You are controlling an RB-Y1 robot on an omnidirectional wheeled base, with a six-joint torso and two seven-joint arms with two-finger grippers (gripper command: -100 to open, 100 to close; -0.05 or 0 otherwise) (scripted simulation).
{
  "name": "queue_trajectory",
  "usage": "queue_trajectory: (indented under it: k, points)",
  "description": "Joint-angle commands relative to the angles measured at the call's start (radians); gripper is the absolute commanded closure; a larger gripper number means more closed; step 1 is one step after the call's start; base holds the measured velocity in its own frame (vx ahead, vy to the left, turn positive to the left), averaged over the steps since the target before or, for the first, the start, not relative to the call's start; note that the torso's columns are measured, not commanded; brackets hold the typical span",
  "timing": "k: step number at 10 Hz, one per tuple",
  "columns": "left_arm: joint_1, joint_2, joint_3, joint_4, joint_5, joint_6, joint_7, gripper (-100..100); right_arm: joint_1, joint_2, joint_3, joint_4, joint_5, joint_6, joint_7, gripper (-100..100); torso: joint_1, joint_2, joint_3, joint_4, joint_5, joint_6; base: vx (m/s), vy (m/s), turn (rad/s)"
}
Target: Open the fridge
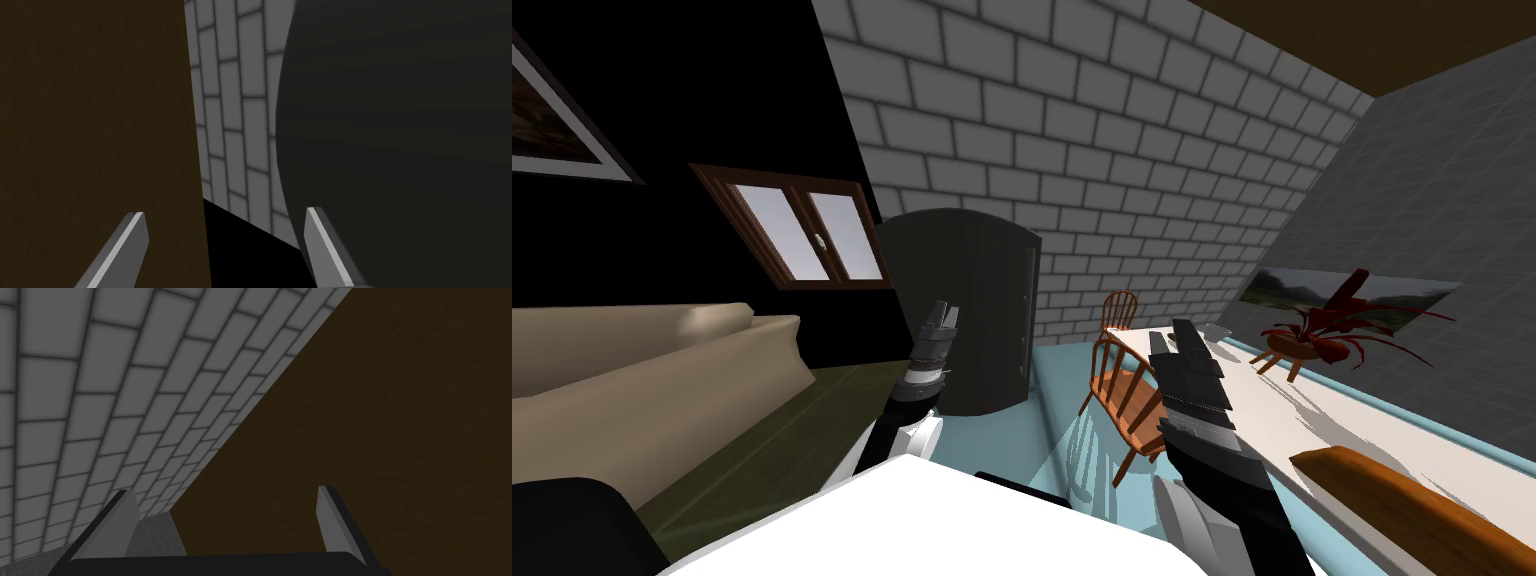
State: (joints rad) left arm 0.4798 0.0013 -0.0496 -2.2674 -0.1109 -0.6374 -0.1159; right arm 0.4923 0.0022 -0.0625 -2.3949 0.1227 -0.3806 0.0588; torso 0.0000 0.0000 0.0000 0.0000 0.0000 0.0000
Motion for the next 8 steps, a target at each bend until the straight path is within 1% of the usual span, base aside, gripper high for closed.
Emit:
queue_trajectory:
  k: [1,3,8]
  points:
    - [0.0,0.0,0.0,0.0,0.0,0.0,0.0,0,0.0,0.0,0.0,0.0,0.0,0.0,0.0,0,0.0,0.04,-0.082,0.041,0.0,0.0,0.0,0.0,0.0]
    - [0.0,0.0,0.0,0.0,0.0,0.0,0.0,0,0.0,0.0,0.0,0.0,0.0,0.0,0.0,0,0.0,0.175,-0.351,0.176,0.0,0.0,0.0,0.0,0.0]
    - [0.0,0.0,0.0,0.0,0.0,0.0,0.0,0,0.0,0.0,0.0,0.0,0.0,0.0,0.0,0,0.0,0.544,-1.087,0.544,0.0,0.0,0.0,0.0,0.0]
